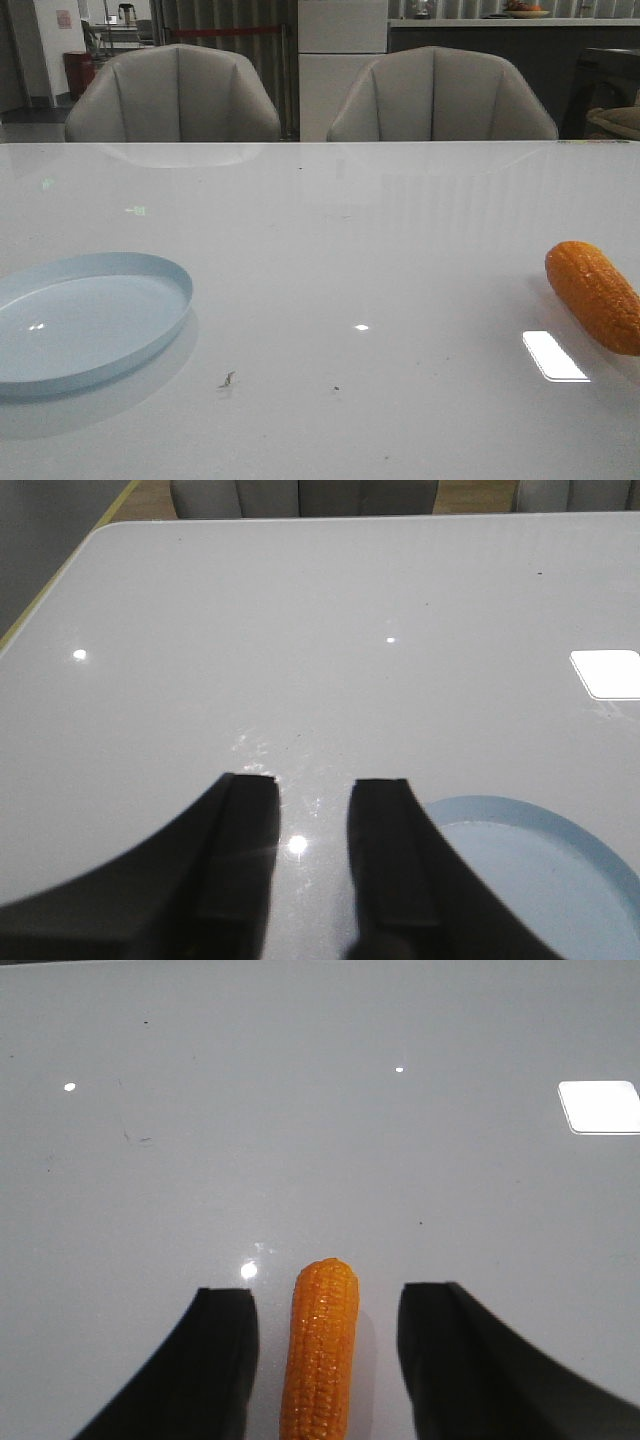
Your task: Place corn on plate with both arms
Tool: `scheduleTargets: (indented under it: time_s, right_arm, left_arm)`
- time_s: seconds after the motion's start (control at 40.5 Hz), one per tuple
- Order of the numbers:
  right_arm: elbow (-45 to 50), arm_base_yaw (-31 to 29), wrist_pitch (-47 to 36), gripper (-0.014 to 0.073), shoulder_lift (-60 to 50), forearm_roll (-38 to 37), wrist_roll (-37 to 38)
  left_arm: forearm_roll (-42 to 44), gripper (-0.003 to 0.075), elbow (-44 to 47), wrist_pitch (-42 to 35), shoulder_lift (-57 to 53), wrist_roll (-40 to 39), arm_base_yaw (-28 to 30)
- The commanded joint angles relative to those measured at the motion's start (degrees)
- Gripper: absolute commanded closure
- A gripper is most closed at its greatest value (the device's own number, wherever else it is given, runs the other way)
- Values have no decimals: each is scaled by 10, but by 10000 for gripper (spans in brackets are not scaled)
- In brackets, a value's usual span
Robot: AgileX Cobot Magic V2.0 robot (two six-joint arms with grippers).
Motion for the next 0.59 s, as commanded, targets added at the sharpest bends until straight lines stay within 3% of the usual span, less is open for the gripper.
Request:
scheduleTargets:
  time_s: [0.0, 0.074, 0.296, 0.568]
  right_arm:
    - [-22, -2, -49, 109, -2, -1, -3]
    - [-22, -2, -49, 109, -2, -1, -3]
    - [-22, -2, -48, 109, -2, -1, -3]
    - [-22, -2, -48, 109, -2, -1, -3]
  left_arm:
    - [-6, 259, -21, -45, -3, -5, 2]
    - [-6, 203, -21, -48, -3, -5, 2]
    - [-51, 208, -20, -6, 2, -5, 2]
    - [-102, 208, -86, 138, 106, -5, 2]
